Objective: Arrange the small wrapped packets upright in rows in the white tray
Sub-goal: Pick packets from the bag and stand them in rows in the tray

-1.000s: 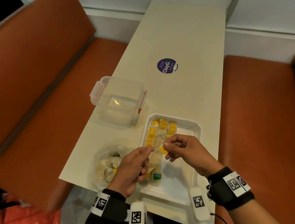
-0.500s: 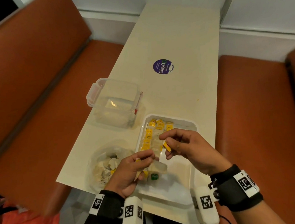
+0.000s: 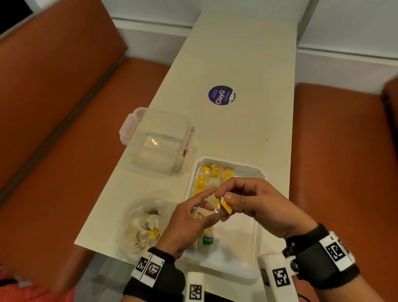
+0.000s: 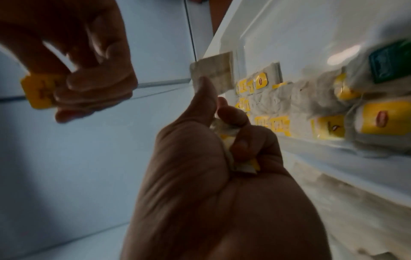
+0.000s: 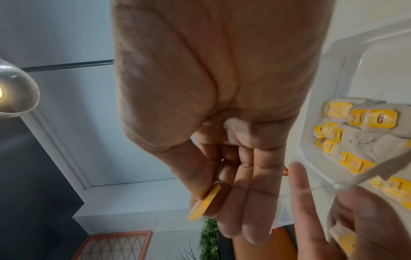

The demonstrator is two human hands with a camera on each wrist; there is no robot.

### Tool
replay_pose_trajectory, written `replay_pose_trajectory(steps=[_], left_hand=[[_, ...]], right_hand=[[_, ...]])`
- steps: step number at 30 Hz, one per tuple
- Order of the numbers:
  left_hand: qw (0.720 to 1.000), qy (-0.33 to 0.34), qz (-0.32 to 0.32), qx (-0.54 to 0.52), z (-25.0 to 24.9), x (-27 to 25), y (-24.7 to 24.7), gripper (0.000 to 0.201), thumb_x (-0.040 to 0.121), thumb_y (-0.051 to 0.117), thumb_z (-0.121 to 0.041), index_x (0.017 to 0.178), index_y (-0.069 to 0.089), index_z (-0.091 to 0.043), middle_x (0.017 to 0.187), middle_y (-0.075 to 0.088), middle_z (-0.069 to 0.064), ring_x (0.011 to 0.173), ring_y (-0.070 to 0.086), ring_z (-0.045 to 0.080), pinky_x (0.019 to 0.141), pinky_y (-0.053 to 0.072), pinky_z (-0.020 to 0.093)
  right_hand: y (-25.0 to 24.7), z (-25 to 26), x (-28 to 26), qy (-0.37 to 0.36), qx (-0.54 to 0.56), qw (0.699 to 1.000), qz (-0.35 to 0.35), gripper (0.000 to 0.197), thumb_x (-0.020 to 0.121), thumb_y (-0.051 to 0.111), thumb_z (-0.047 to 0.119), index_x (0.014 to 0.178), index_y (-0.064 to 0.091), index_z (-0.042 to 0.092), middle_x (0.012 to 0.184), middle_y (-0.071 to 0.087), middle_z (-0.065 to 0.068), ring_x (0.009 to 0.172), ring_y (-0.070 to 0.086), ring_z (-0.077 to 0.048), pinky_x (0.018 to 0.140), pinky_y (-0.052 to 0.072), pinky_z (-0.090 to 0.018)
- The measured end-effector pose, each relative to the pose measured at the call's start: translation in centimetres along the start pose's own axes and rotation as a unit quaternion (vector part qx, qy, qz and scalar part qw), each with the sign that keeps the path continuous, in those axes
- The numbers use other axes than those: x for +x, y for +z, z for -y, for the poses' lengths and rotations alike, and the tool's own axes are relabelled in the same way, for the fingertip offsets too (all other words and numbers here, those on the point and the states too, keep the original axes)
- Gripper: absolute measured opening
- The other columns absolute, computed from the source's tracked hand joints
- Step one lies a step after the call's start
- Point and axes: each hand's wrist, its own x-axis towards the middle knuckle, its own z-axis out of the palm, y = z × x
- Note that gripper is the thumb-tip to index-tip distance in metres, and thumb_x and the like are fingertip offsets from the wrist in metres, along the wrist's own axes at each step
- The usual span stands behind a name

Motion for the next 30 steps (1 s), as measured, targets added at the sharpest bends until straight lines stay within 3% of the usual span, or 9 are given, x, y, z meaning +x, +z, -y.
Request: replay_pose_trajectory(steps=[2, 5, 7, 10, 15, 18, 22, 26, 30], left_hand=[[0.999, 0.017, 0.017, 0.039, -0.4, -0.1, 0.2, 0.025, 0.086, 0.085, -0.037, 0.100, 0.076, -0.054, 0.105, 0.076, -0.003, 0.105, 0.069, 0.010, 0.102, 0.054, 0.049], [0.995, 0.026, 0.040, 0.083, -0.7, -0.3, 0.6, 0.030, 0.086, 0.086, -0.028, 0.080, 0.074, -0.056, 0.107, 0.077, -0.008, 0.103, 0.068, 0.007, 0.101, 0.053, 0.044], [0.995, 0.025, 0.051, 0.083, -0.4, -0.4, 0.8, 0.024, 0.088, 0.084, -0.025, 0.089, 0.080, -0.049, 0.109, 0.078, -0.010, 0.107, 0.069, 0.007, 0.101, 0.054, 0.043], [0.996, 0.009, 0.043, 0.076, -0.5, -0.8, 0.9, 0.009, 0.091, 0.082, -0.026, 0.099, 0.085, -0.029, 0.101, 0.080, -0.014, 0.099, 0.070, 0.003, 0.097, 0.056, 0.039], [0.997, 0.012, 0.026, 0.066, -0.5, -1.8, 0.5, 0.010, 0.082, 0.084, -0.045, 0.087, 0.085, -0.037, 0.098, 0.079, -0.018, 0.098, 0.068, -0.001, 0.090, 0.052, 0.024], [0.999, -0.015, -0.013, 0.028, -0.3, -2.0, 0.3, 0.011, 0.082, 0.086, -0.038, 0.086, 0.086, -0.028, 0.092, 0.080, -0.014, 0.083, 0.069, -0.004, 0.076, 0.048, 0.016], [0.998, -0.049, -0.034, -0.030, -0.7, -2.0, 0.1, 0.013, 0.088, 0.084, -0.022, 0.091, 0.084, -0.009, 0.057, 0.066, -0.013, 0.047, 0.048, -0.001, 0.049, 0.038, 0.012], [0.995, -0.056, -0.043, -0.063, -1.3, -1.7, 0.1, 0.008, 0.089, 0.083, -0.017, 0.093, 0.085, -0.011, 0.057, 0.063, -0.012, 0.049, 0.045, 0.003, 0.048, 0.038, 0.014], [0.994, -0.060, -0.048, -0.072, -1.5, -1.4, 0.1, 0.012, 0.089, 0.083, -0.020, 0.099, 0.085, -0.014, 0.057, 0.061, -0.013, 0.050, 0.044, 0.004, 0.048, 0.037, 0.016]], right_hand=[[0.0, 0.1, 0.1, -0.004, 0.005, 1.000, -0.004, 0.014, 0.098, 0.064, 0.013, 0.106, 0.075, 0.009, 0.089, 0.071, -0.012, 0.085, 0.067, -0.028, 0.082, 0.053, -0.036], [-0.1, 0.0, 0.2, -0.010, 0.008, 1.000, -0.009, 0.015, 0.097, 0.066, 0.015, 0.107, 0.075, 0.009, 0.089, 0.070, -0.016, 0.086, 0.066, -0.032, 0.083, 0.054, -0.036], [-0.2, 0.0, 0.2, -0.012, 0.010, 1.000, -0.013, 0.017, 0.095, 0.065, 0.017, 0.107, 0.075, 0.010, 0.088, 0.069, -0.017, 0.086, 0.067, -0.033, 0.082, 0.054, -0.035], [-0.3, -0.1, 0.3, -0.015, 0.037, 0.999, -0.022, 0.017, 0.095, 0.063, 0.014, 0.106, 0.074, 0.007, 0.086, 0.069, -0.017, 0.084, 0.069, -0.030, 0.080, 0.055, -0.034], [-1.0, -0.3, 0.5, -0.022, 0.072, 0.995, -0.071, 0.015, 0.094, 0.066, 0.010, 0.105, 0.076, 0.006, 0.089, 0.070, -0.018, 0.081, 0.069, -0.029, 0.080, 0.058, -0.039], [-1.6, -0.8, 0.5, -0.024, 0.049, 0.991, -0.119, 0.018, 0.092, 0.068, 0.008, 0.108, 0.076, 0.004, 0.092, 0.073, -0.017, 0.081, 0.069, -0.028, 0.079, 0.061, -0.035], [-1.7, -1.6, 0.1, 0.004, -0.005, 0.991, -0.135, 0.016, 0.093, 0.071, 0.002, 0.107, 0.077, 0.004, 0.094, 0.077, -0.012, 0.082, 0.073, -0.028, 0.081, 0.061, -0.034], [-0.5, -2.7, -0.1, 0.025, -0.002, 0.988, -0.150, 0.017, 0.087, 0.078, 0.002, 0.104, 0.078, 0.004, 0.096, 0.079, -0.014, 0.086, 0.075, -0.024, 0.078, 0.061, -0.032], [0.3, -3.9, 0.1, 0.030, -0.007, 0.978, -0.208, 0.016, 0.084, 0.083, 0.008, 0.099, 0.078, 0.009, 0.091, 0.079, -0.013, 0.079, 0.070, -0.017, 0.070, 0.055, -0.029]])
